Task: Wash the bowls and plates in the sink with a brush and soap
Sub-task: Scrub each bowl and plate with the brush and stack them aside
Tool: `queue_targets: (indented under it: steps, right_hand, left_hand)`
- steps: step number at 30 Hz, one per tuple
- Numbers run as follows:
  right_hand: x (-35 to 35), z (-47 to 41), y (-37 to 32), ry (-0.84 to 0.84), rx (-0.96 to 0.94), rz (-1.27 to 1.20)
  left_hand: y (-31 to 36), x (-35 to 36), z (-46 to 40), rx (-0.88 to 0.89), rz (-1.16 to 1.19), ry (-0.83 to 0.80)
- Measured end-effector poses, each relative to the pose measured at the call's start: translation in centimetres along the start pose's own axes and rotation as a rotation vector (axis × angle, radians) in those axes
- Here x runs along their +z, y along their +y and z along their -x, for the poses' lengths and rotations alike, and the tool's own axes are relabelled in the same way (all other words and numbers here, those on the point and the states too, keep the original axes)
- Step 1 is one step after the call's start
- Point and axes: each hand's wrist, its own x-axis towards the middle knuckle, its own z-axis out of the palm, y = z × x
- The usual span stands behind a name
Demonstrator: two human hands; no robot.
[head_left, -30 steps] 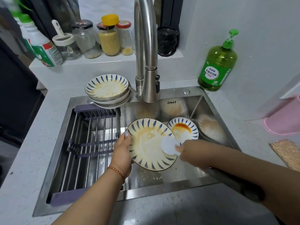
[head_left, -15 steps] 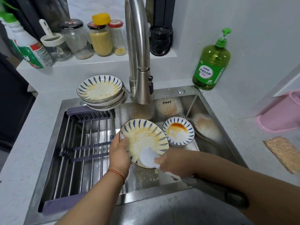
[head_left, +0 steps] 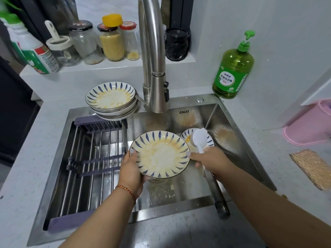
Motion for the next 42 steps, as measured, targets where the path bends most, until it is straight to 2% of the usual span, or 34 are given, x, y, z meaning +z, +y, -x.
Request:
queue_targets:
  steps: [5,8,10,12,13,15,16,17,19,21,23,27,28,30,34,37,42]
  right_hand:
    - [1.5,0.4,-0.2,-0.124,0.149,-0.356]
    - [2.0,0.5,-0.5,-0.103,0.196,-0.45]
    - [2.1,0.6,-0.7,-0.068,0.205,-0.465]
    - [2.0,0.7,-0.8,-0.055,0.195,-0.47]
    - [1.9,0.7,-0.8,-0.057,0.188,-0.472]
    - [1.8,0.8,-1.0,-0.064,0.181,-0.463]
    - [1.7,0.9,-1.2,-0.069,0.182,-0.461]
    - [1.7,1.0,-1.3,-0.075,0.185,-0.458]
    - [1.8,1.1,-1.5,-0.088,0.191,-0.439]
    - [2.0,1.4,-1.5,-0.101,0.194,-0.417]
    - [2.2,1.7,-1.6,-0.124,0.2,-0.399]
    - [2.5,2.7,-2.2,-0.156,0.173,-0.455]
    - [2.6,2.9,-2.4,-0.169,0.155,-0.458]
    - [2.4,2.9,-2.6,-0.202,0.11,-0.432]
    - [1.0,2.5,-2.0,-0.127,-0.031,-0.071]
    - [0.6,2.9,-1.6,-0.115,-0.145,0.096]
    - [1.5,4.8,-2.8,-0.15,-0.294,0.341]
  left_hand:
    - [-0.6,-0.3,0.0,-0.188,0.101,-0.157]
    - [-0.7,-0.4,0.5,-0.273,0.023,-0.122]
    - [-0.4,-0.3,1.0,-0.256,-0.104,-0.102]
    - [-0.2,-0.4,1.2,-0.108,-0.313,-0.057]
    - [-0.1,-0.9,1.2,0.044,-0.503,0.002]
    - [-0.4,-2.3,1.5,0.453,-0.947,0.105]
    - [-0.3,-2.8,2.1,0.656,-1.064,0.037]
    - [-0.3,-3.1,2.7,0.798,-1.123,-0.105]
    - [-0.9,-3.3,3.1,0.952,-1.267,-0.381]
    - [-1.8,-3.0,2.8,1.124,-1.487,-0.461]
    - [-2.5,-2.3,2.6,1.243,-1.59,-0.377]
    - [-2.3,-0.9,2.5,1.368,-1.575,-0.23]
    - [-2.2,-0.8,2.3,1.378,-1.579,-0.215]
    - [-1.8,-0.7,2.4,1.235,-1.534,-0.176]
    - [-0.2,-0.1,3.2,0.643,-1.246,0.016]
    - [0.3,-0.4,2.6,0.548,-1.08,0.081]
    - [1.0,0.0,2.7,0.469,-0.961,-0.025]
